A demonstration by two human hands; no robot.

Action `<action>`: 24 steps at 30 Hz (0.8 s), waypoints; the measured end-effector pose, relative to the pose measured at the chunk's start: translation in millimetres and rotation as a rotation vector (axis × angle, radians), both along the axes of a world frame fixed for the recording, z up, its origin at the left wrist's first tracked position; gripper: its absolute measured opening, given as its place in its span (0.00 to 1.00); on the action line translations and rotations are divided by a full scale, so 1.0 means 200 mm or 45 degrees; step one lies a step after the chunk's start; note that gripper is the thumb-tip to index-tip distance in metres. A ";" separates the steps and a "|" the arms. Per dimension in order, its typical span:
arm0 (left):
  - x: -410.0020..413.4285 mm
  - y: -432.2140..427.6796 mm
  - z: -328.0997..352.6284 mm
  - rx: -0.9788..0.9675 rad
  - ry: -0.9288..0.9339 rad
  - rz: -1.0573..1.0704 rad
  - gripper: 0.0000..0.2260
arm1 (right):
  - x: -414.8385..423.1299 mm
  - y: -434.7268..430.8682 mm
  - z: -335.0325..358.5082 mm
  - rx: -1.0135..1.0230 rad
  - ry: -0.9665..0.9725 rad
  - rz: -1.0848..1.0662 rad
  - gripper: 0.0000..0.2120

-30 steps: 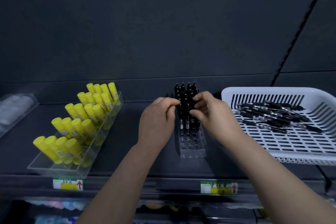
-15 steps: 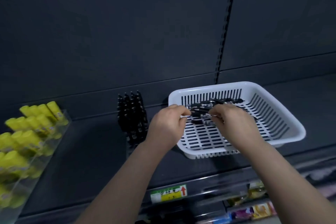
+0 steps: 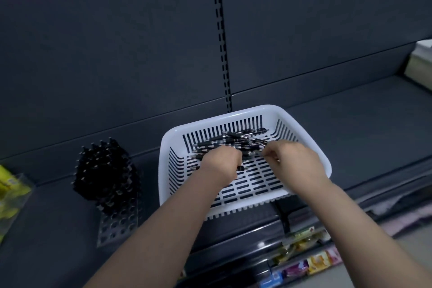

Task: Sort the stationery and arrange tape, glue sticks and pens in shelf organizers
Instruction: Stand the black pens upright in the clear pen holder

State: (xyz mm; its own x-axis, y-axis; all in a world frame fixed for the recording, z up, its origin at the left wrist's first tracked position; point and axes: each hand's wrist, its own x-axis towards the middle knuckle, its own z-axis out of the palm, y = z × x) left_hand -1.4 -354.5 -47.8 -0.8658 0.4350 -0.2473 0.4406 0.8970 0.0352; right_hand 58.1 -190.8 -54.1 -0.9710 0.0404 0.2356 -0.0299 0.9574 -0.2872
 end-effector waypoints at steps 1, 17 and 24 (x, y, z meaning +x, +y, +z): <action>0.00 0.01 0.00 -0.041 -0.015 0.020 0.07 | -0.02 0.01 0.01 0.009 -0.008 0.015 0.07; 0.13 -0.35 0.21 0.949 0.660 0.386 0.08 | -0.30 -0.28 -0.01 0.255 -0.451 0.243 0.07; 0.19 -0.48 0.27 1.214 0.736 0.465 0.14 | -0.25 -0.27 0.03 0.075 -0.335 0.198 0.08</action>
